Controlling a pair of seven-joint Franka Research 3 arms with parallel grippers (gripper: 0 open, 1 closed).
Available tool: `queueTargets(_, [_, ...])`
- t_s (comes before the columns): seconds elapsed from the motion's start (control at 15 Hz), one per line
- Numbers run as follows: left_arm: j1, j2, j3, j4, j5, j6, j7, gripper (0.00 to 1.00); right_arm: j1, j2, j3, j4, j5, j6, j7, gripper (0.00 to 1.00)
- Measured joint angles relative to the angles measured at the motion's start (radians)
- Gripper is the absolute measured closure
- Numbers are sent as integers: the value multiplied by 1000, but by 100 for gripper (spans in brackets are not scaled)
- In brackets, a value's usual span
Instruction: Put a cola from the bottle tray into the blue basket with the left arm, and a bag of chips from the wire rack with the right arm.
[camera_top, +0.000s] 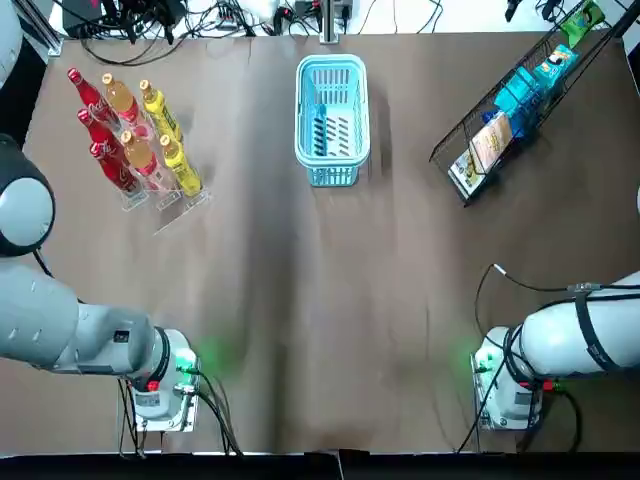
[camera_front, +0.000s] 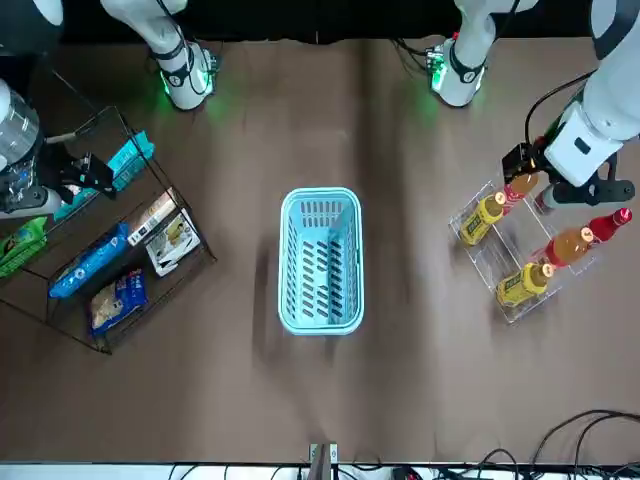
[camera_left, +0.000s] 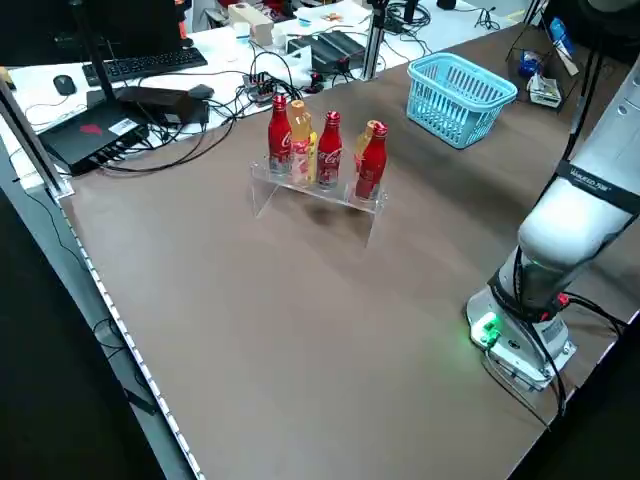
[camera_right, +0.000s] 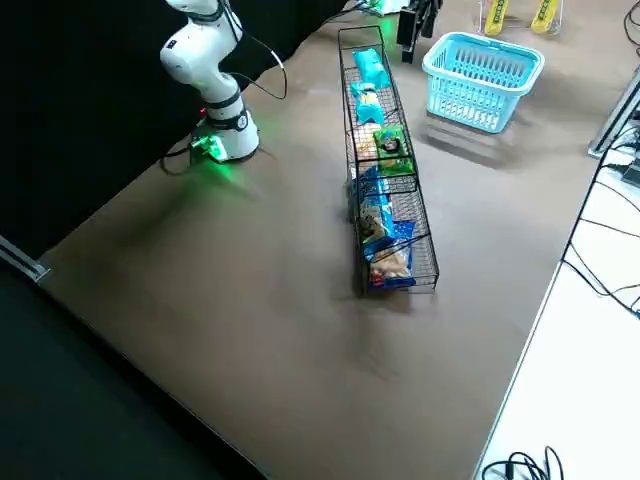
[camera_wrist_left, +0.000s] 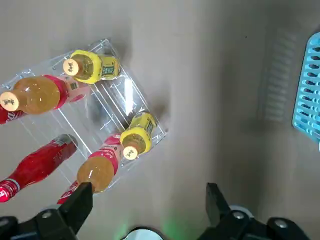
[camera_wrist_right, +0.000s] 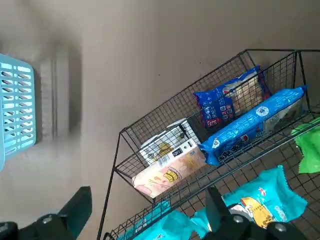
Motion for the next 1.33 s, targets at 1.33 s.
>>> queueTargets(1.33, [212,37,5,-112,13,130,170,0,-20,10,-8,-11,-164,-182,-284,0])
